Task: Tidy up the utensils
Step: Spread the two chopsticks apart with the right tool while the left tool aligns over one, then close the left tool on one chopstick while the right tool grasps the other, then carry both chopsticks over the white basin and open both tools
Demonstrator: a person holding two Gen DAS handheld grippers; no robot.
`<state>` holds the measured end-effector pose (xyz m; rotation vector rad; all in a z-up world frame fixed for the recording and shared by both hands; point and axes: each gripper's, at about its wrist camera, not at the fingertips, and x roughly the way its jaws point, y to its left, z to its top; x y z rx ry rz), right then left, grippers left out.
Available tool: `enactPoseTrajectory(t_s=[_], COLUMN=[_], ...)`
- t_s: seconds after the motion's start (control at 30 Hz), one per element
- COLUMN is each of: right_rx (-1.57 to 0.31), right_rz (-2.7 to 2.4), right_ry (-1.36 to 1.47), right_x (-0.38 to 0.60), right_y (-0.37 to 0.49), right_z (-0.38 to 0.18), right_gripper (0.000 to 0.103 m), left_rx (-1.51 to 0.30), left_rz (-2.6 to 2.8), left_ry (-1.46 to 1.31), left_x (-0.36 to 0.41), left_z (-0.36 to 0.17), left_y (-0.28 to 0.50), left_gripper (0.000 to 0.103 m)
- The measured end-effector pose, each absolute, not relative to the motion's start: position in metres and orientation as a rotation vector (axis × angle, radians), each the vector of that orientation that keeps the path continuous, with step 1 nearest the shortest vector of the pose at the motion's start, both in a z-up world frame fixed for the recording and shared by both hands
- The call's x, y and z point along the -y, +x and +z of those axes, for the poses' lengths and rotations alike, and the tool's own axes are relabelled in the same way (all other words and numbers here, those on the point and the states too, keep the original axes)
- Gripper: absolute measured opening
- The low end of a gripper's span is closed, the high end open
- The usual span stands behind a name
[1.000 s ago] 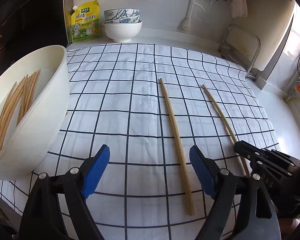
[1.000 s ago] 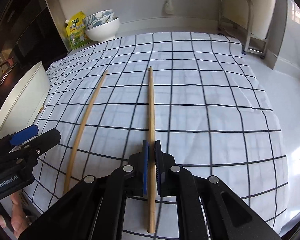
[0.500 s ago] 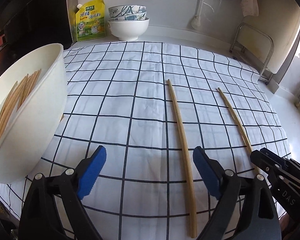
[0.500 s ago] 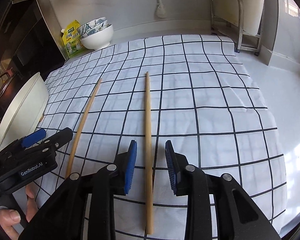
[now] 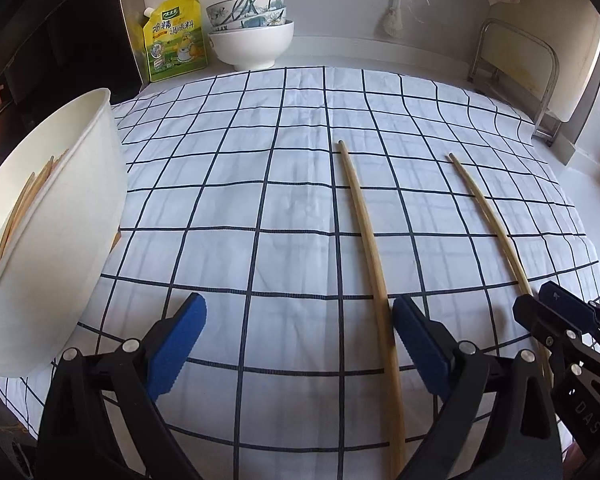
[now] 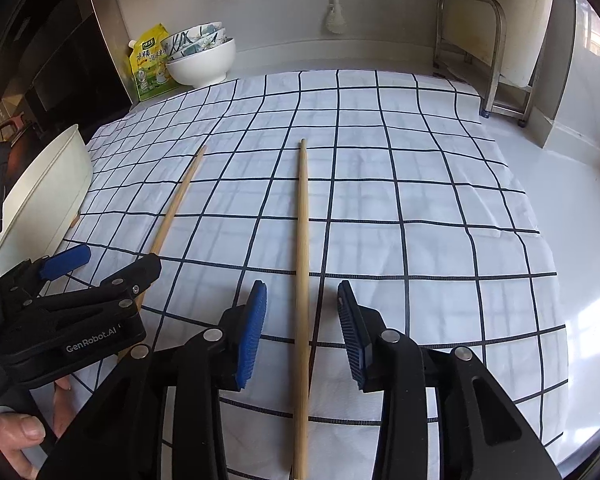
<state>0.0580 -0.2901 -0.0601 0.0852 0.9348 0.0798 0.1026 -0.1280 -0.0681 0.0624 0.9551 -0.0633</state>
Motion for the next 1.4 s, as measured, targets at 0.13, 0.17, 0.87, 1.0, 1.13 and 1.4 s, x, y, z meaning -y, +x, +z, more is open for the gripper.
enactPoseTrajectory(t_s=[0.13, 0.17, 0.87, 1.0, 1.13, 1.4], right_rx=[-0.926, -0.925, -0.826, -0.774, -0.762, -0.784], right_rz=[0.054, 0.043, 0.126, 0.195, 0.279, 0.451], right_ry=[0.026, -0.003, 0.182, 0.182, 0.197, 0.078], right_x=[0.282, 0.278, 0.261, 0.223, 0.172, 0.045], right_y=[0.057, 0.057, 0.054, 0.065, 0.085, 0.116], right_z=[-0.062, -0.062, -0.015, 0.015, 0.031, 0.039], right_gripper=[0.035, 0.035, 0.006, 0.006, 0.006, 0.006], left_rx=[-0.941, -0.937, -0.925, -0.845, -0.773, -0.761], left_rz=[-0.09, -0.108, -0.267, -0.24, -0.149, 0.012], left_ry=[0.073, 0.071, -0.096, -0.11, -0.111, -0.182], left_x=[0.135, 0.136, 0.081, 0.043, -0.008, -0.123], left_z=[-0.067, -0.066, -0.011, 0.027, 0.048, 0.05], left_y=[0.099, 0.097, 0.076, 0.074, 0.076, 0.087], left_gripper=[0.082, 0.072, 0.007, 0.007, 0.007, 0.007])
